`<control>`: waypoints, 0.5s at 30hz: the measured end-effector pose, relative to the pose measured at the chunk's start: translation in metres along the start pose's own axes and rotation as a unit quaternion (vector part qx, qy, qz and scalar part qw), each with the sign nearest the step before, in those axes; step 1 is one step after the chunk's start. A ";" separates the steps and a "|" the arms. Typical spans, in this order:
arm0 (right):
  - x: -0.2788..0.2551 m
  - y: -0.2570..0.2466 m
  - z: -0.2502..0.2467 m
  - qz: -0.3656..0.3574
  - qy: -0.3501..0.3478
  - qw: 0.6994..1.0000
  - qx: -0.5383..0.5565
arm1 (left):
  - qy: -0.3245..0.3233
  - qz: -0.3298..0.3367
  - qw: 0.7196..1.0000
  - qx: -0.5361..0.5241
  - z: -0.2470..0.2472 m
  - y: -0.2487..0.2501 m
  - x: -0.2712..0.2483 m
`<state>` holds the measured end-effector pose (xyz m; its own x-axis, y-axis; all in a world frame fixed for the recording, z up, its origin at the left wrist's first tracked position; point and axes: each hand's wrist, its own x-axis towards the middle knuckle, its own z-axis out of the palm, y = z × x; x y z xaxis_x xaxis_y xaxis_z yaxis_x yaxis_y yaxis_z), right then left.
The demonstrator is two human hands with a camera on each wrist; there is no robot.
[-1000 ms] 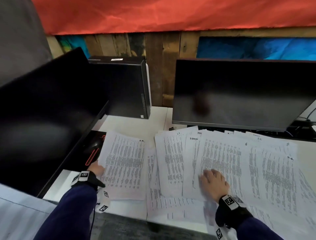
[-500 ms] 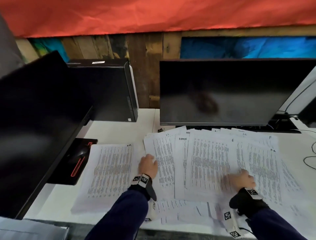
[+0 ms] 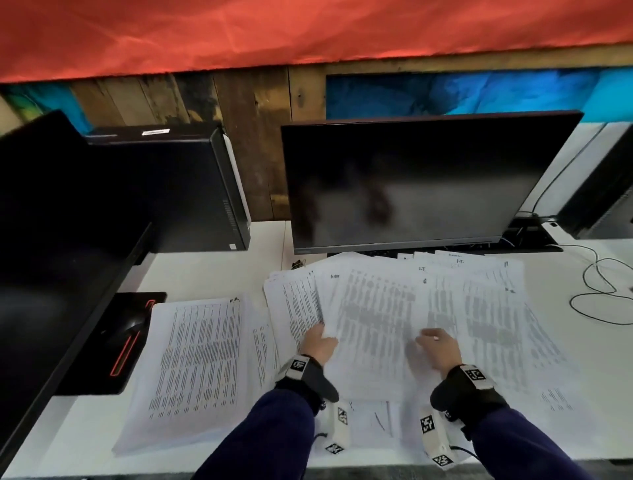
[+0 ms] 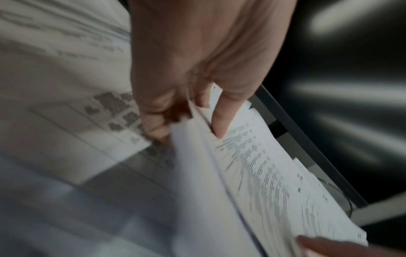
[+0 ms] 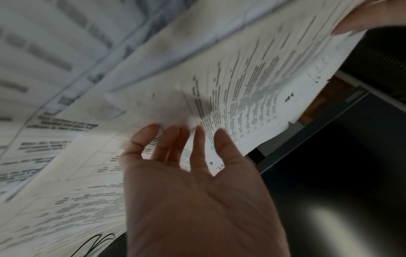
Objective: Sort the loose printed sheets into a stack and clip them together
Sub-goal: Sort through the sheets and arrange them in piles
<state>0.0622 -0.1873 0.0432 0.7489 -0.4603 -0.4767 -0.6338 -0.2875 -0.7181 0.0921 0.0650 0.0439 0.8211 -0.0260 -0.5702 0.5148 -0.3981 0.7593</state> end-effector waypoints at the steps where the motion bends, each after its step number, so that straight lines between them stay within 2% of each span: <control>1: -0.001 -0.002 -0.003 0.002 0.031 0.999 -0.008 | 0.026 0.006 1.000 0.005 -0.007 -0.003 -0.004; 6: -0.004 -0.007 -0.027 0.062 0.087 0.988 -0.112 | 0.124 -0.016 0.992 -0.018 -0.045 -0.021 -0.028; 9: 0.001 -0.008 -0.030 0.085 0.086 0.988 -0.101 | 0.113 -0.056 0.991 -0.045 -0.052 -0.029 -0.030; 12: -0.006 -0.016 -0.017 0.085 0.036 0.994 -0.064 | 0.072 -0.092 0.988 -0.100 -0.045 -0.023 -0.030; 15: 0.000 -0.013 0.004 0.036 -0.044 0.996 -0.063 | 0.060 -0.087 0.988 -0.113 -0.034 -0.012 -0.028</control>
<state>0.0706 -0.1806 0.0505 0.7110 -0.4103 -0.5711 -0.7017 -0.3612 -0.6141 0.0715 0.1016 0.0615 0.7324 0.1398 -0.6664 0.6808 -0.1715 0.7122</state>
